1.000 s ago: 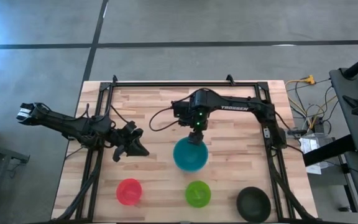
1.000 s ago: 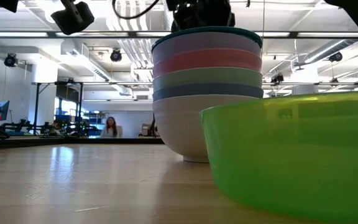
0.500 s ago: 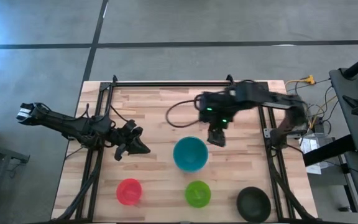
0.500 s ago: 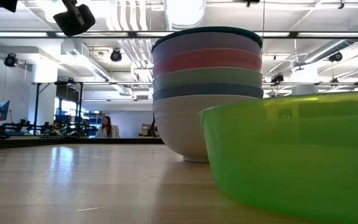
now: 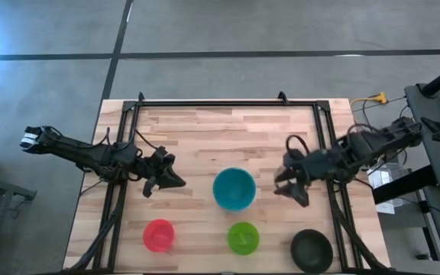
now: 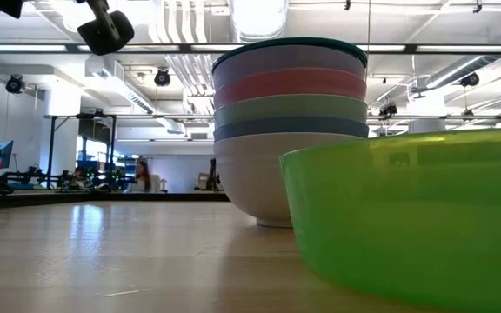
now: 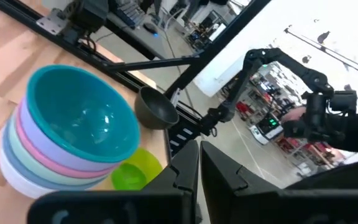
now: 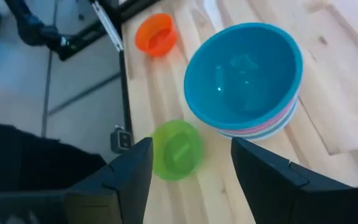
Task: Nest bowls inside each other
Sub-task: Stack the black bowl on top of the blue bowl
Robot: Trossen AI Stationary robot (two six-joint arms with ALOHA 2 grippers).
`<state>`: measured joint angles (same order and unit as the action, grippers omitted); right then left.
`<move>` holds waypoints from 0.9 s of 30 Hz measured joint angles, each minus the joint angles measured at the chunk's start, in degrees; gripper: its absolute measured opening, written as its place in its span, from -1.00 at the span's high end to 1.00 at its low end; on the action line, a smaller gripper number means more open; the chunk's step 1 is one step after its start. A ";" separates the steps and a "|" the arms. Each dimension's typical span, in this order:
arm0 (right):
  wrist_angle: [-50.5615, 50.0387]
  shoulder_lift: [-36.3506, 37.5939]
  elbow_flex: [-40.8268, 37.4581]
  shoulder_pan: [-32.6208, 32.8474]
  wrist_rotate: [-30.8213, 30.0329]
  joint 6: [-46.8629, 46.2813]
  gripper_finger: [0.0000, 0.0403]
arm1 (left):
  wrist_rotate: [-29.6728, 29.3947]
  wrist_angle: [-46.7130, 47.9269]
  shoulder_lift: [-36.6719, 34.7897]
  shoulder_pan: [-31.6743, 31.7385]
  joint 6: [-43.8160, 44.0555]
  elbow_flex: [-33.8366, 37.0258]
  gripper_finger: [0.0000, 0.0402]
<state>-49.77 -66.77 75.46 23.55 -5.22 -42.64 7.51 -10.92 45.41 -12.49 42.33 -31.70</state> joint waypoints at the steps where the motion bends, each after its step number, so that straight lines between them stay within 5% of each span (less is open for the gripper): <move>1: 2.58 1.59 -3.17 1.26 -1.76 -1.24 -0.04 | -0.54 0.02 0.00 0.00 -0.50 0.04 0.99; 6: 9.79 6.38 -15.11 5.18 -6.57 -4.65 0.04 | -1.10 0.64 0.00 0.00 -0.75 0.15 0.99; 14: 9.38 5.40 -24.29 8.83 11.61 4.03 0.13 | -1.14 2.93 0.58 0.00 -0.79 0.20 0.99; 27: 9.39 -3.97 -26.86 12.99 16.18 12.93 0.14 | -1.13 2.04 5.77 0.00 0.55 0.24 0.99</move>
<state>-40.38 -70.74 48.60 36.54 10.96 -29.71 6.39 -8.88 51.18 -12.49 42.88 -31.46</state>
